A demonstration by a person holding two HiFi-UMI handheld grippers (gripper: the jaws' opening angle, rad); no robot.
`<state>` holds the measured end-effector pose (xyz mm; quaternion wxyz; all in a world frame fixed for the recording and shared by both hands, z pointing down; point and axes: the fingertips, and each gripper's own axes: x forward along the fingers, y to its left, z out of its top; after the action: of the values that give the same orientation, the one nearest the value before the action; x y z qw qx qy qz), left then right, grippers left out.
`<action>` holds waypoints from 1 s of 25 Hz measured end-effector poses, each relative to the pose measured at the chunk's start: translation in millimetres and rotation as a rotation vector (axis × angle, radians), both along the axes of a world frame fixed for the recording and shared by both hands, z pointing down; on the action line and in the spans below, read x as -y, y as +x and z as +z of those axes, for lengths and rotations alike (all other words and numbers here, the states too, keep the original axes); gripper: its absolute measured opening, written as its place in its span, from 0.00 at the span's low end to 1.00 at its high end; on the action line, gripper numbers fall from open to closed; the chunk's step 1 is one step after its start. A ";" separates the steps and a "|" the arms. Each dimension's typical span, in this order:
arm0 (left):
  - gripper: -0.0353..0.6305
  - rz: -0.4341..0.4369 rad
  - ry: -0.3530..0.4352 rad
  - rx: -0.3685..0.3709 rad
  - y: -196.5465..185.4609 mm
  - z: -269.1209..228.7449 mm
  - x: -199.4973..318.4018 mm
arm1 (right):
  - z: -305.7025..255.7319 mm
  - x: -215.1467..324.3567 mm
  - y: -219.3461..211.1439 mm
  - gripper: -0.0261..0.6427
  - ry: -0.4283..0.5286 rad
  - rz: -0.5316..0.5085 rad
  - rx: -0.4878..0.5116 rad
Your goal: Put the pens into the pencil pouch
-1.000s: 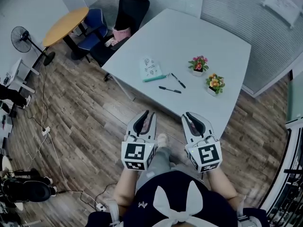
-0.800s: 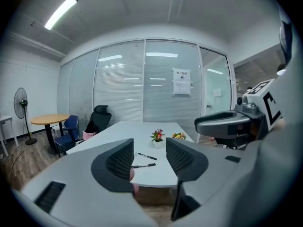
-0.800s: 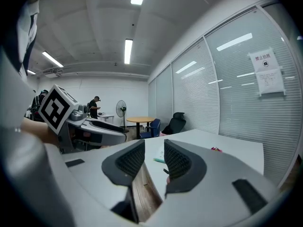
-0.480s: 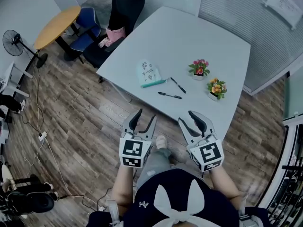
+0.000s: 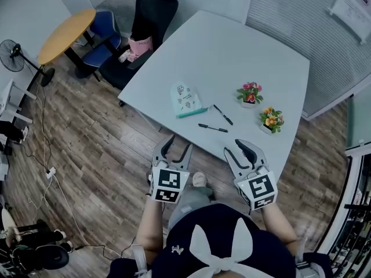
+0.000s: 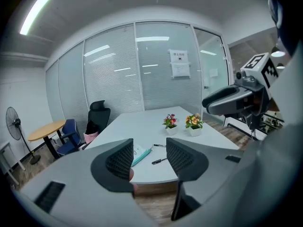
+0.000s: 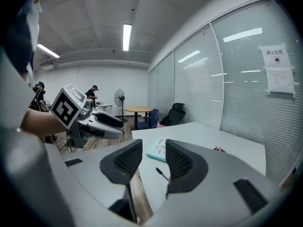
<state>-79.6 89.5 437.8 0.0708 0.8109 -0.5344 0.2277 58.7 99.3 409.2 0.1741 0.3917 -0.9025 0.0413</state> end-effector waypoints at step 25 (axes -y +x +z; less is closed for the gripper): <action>0.37 0.293 -0.177 0.334 2.0 89.4 99.8 | 50.2 62.6 -9.5 0.30 -0.131 0.052 -0.035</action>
<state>-77.6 -10.2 527.2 0.0182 0.8215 -0.3933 0.4125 49.1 36.7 459.4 0.2142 0.4034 -0.8842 0.0979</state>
